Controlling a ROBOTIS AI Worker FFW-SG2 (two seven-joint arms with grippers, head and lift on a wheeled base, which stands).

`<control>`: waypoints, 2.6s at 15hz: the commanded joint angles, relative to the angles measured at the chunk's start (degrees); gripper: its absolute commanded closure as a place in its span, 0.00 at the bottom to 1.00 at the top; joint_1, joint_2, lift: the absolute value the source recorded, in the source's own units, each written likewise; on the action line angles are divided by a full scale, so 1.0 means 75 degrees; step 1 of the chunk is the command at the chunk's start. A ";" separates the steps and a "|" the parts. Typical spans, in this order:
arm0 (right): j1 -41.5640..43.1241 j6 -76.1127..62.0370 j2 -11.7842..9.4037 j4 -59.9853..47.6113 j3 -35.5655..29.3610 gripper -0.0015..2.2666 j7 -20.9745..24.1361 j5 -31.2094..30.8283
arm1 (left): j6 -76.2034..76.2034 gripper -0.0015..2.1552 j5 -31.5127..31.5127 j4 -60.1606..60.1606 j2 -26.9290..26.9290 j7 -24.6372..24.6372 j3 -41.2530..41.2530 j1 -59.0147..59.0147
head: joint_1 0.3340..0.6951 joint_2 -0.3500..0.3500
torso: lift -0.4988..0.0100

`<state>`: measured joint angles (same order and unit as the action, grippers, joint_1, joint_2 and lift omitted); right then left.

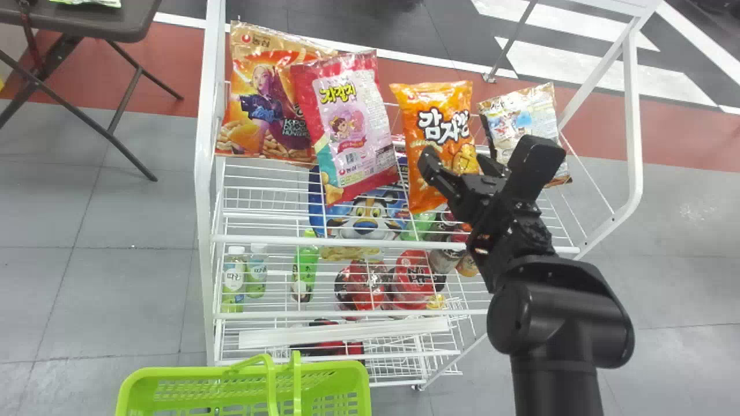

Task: Hold basket handle with left hand then pick Gamjakkang with right hand and place into basket

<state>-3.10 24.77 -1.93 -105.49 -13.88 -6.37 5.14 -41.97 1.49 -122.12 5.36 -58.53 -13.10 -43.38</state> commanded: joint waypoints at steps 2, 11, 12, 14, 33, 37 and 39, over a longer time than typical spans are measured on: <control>0.0448 0.0255 -0.0130 0.0518 -0.0212 0.05 -0.0042 0.0007 | 0.0000 0.99 -0.0023 0.0005 -0.0011 -0.0001 -0.0012 0.0006 | 1.00 0.00 | 0.94; 0.1620 0.0513 -0.0587 0.1972 -0.0071 0.05 -0.0405 -0.0099 | -0.0024 0.99 -0.0023 0.0005 -0.0011 -0.0001 0.0012 0.0018 | 1.00 0.00 | 0.94; 0.1760 0.0536 -0.0599 0.2136 -0.0071 0.05 -0.0487 -0.0146 | -0.0024 0.99 -0.0023 0.0017 -0.0011 -0.0001 0.0023 0.0018 | 1.00 0.00 | 0.94; 0.1971 0.0654 -0.0622 0.2370 -0.0071 0.05 -0.0827 -0.0146 | -0.0165 0.99 -0.0023 0.0017 -0.0011 -0.0001 0.0023 0.0053 | 1.00 0.00 | 0.94; 0.0507 -0.1221 -0.0657 0.1151 0.0210 0.99 -0.0253 -0.0181 | -0.0071 0.99 0.0012 0.0064 -0.0035 0.0046 -0.0012 0.0030 | 1.00 0.00 | 0.94; -0.0865 -0.0870 -0.0646 -0.1204 -0.0024 0.99 -0.0218 0.0733 | -0.0047 0.99 0.0012 0.0040 -0.0023 0.0011 -0.0012 0.0018 | 1.00 0.00 | 0.94; -0.1661 -0.0448 -0.0634 -0.2517 -0.0306 0.99 -0.0218 0.1296 | -0.0047 0.99 0.0012 0.0028 -0.0023 0.0011 -0.0012 0.0018 | 1.00 0.00 | 0.94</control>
<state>-11.31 19.11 -6.79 -117.37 -14.67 -7.99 11.86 -42.33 1.58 -121.87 5.19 -58.48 -13.16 -43.30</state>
